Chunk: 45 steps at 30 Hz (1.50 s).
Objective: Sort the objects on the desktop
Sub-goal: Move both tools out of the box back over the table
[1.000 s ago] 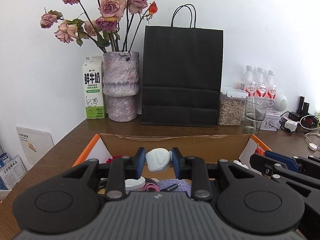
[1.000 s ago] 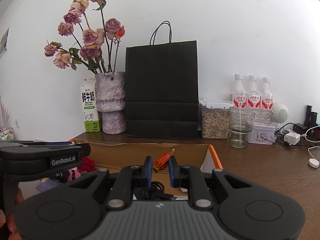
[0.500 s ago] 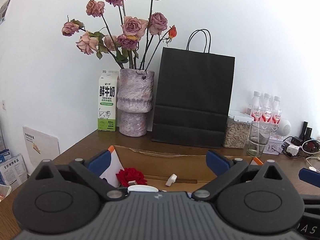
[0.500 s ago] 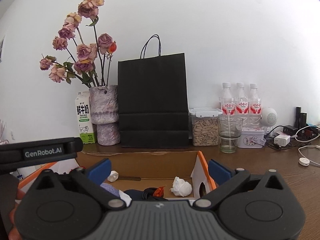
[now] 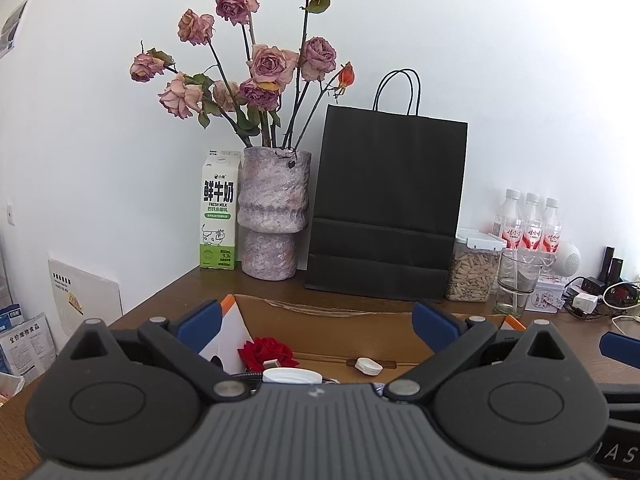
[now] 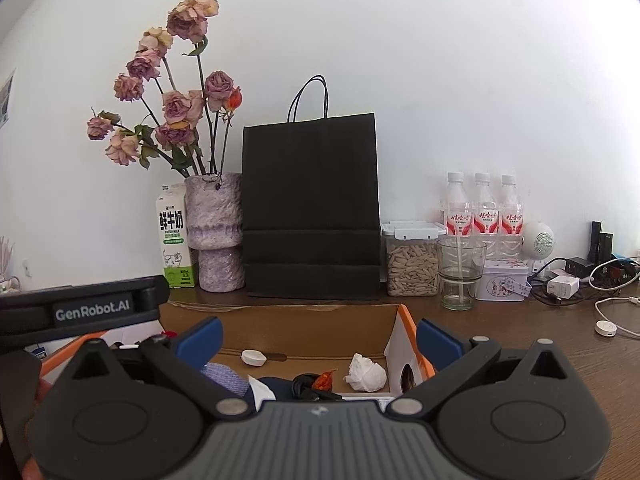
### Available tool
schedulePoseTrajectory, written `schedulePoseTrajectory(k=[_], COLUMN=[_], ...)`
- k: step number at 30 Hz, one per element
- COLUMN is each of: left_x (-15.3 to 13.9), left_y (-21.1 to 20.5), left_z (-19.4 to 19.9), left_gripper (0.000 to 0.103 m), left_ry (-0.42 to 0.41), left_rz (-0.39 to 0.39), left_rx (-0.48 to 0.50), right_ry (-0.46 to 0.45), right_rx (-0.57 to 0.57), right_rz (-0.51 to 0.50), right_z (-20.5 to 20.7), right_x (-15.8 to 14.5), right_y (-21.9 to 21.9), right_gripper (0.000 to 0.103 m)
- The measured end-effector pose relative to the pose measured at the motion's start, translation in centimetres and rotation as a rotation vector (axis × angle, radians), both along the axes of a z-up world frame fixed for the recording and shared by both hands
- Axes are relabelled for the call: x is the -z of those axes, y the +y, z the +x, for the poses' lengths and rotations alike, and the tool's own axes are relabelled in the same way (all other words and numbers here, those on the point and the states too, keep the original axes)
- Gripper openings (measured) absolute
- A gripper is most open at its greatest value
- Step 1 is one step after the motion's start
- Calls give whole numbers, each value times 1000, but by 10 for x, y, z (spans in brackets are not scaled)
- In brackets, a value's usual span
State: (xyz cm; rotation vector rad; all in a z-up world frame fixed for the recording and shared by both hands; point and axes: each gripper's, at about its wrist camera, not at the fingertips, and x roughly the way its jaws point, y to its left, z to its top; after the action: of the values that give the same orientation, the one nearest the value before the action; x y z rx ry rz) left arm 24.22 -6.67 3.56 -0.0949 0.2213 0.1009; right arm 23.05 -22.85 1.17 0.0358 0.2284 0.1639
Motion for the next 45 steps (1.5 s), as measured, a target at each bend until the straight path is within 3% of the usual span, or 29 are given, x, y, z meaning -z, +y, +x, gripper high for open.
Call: schedulePoseTrajectory(k=[8, 17, 29, 38, 45], left_x=[-1, 8, 18, 31, 44], left_y=[13, 38, 63, 92, 119], left_z=[-16, -37, -64, -79, -92], left_gripper=[103, 103, 103, 103, 103], left_ry=[-40, -19, -19, 36, 111], left_rz=[-33, -36, 19, 71, 38], left_rx=[-11, -17, -11, -38, -49], right_ry=[-31, -76, -81, -63, -28], right_rx=[-1, -13, -53, -97, -140], right_rz=[2, -18, -49, -125, -119], right_z=[-11, -32, -47, -65, -87], right_x=[-1, 1, 8, 20, 27], right_y=[0, -2, 5, 29, 49], right_gripper=[103, 103, 103, 103, 103])
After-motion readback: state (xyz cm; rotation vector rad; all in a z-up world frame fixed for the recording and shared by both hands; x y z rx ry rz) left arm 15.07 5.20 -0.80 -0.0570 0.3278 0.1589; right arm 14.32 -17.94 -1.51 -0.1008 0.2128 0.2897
